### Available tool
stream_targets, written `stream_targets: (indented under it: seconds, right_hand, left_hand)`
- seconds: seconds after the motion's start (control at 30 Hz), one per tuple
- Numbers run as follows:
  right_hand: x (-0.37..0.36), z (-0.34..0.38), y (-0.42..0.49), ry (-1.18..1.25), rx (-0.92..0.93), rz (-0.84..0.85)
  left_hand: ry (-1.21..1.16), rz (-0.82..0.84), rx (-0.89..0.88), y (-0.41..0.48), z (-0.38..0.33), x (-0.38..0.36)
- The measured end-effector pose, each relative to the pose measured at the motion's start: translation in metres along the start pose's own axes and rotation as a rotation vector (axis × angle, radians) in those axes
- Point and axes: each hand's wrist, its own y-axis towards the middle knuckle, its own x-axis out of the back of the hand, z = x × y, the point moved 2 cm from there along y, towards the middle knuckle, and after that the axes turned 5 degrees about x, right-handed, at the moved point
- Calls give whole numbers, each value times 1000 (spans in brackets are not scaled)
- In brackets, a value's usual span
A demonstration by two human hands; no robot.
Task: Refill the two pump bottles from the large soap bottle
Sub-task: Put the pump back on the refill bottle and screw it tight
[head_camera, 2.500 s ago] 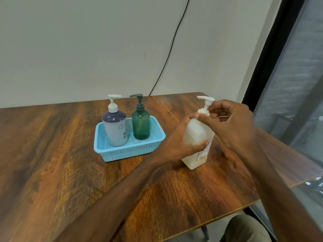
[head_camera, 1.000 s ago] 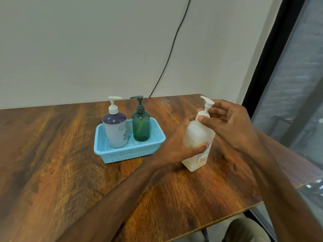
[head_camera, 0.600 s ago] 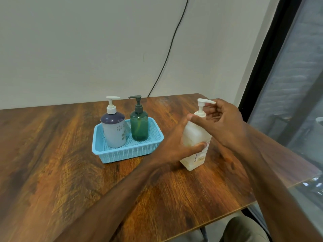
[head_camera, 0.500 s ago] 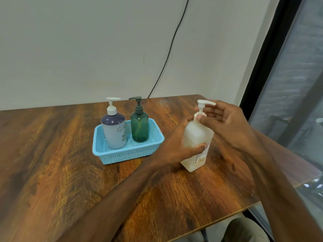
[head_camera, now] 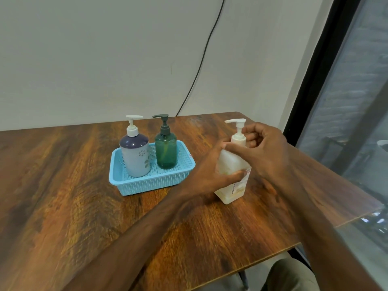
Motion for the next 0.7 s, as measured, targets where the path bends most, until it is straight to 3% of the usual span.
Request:
stream_targets:
  seconds: [0.07,0.23,0.3,0.47,0.63,0.7]
  right_hand:
    - [-1,-1,0,-15,-8,-29]
    - [15,-4,6,149,36,295]
    - [15,-4,6,113,46,248]
    - [-4,-3,-4,-31,-25,-78]
    - [13,-3,1,194,-48,228]
    - [13,-4,1,169,-28,199]
  left_hand:
    - [10,-5,3,-1,0,0]
    - [1,-7,-9,0,-1,-1]
    - [-1,-3,-17,2,-1,-2]
    - [4,-2,5,1,2,-1]
    - [0,1,-12,1,-2,-1]
    - [8,5,-22,3,-1,-2]
